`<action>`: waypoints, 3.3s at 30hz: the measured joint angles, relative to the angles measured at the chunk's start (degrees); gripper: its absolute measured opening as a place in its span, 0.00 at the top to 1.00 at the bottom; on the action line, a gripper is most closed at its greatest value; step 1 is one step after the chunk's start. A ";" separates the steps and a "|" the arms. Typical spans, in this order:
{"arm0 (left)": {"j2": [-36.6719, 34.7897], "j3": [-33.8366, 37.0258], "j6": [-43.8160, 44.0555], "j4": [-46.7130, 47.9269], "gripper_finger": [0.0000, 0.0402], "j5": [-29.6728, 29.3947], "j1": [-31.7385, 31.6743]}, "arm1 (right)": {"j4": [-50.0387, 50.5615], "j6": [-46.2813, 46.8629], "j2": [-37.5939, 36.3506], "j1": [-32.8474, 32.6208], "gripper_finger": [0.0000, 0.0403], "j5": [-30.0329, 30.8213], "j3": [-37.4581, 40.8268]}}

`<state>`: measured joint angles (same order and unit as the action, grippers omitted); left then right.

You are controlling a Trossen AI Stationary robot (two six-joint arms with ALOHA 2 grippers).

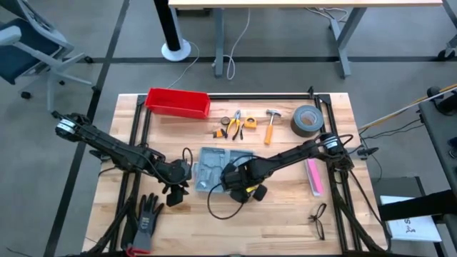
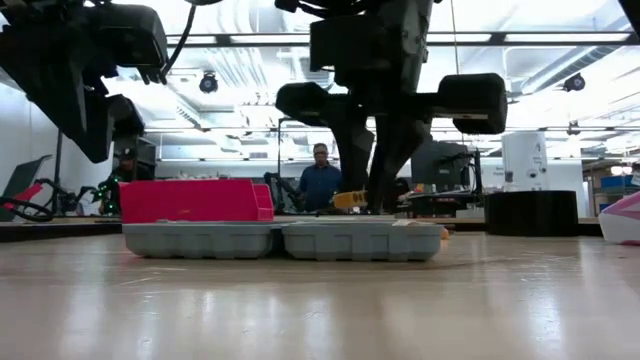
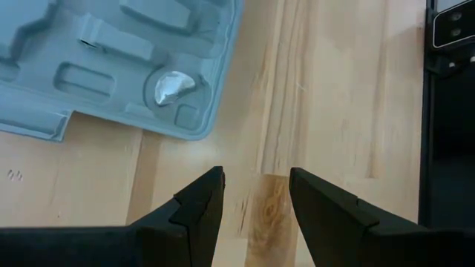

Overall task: Prefit tool cases
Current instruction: Put the set of interchangeable screwdriver bits into the gray toolbox

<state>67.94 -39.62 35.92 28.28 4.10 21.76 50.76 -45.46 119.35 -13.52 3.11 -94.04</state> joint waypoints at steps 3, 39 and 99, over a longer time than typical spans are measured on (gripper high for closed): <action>0.00 0.00 -0.02 -0.01 0.60 -0.07 0.00 | -0.04 -3.68 0.00 -0.23 0.88 -0.06 0.00; 0.04 0.00 6.40 -4.22 0.60 -2.21 0.01 | 3.08 -27.34 1.97 -0.04 0.99 3.59 -0.23; 0.04 0.00 8.35 -4.25 0.60 -1.60 1.11 | -1.29 -17.93 1.92 0.05 0.92 3.50 -0.33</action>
<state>67.99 -39.62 44.27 24.03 2.50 22.87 49.47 -63.40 121.27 -13.47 6.61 -94.37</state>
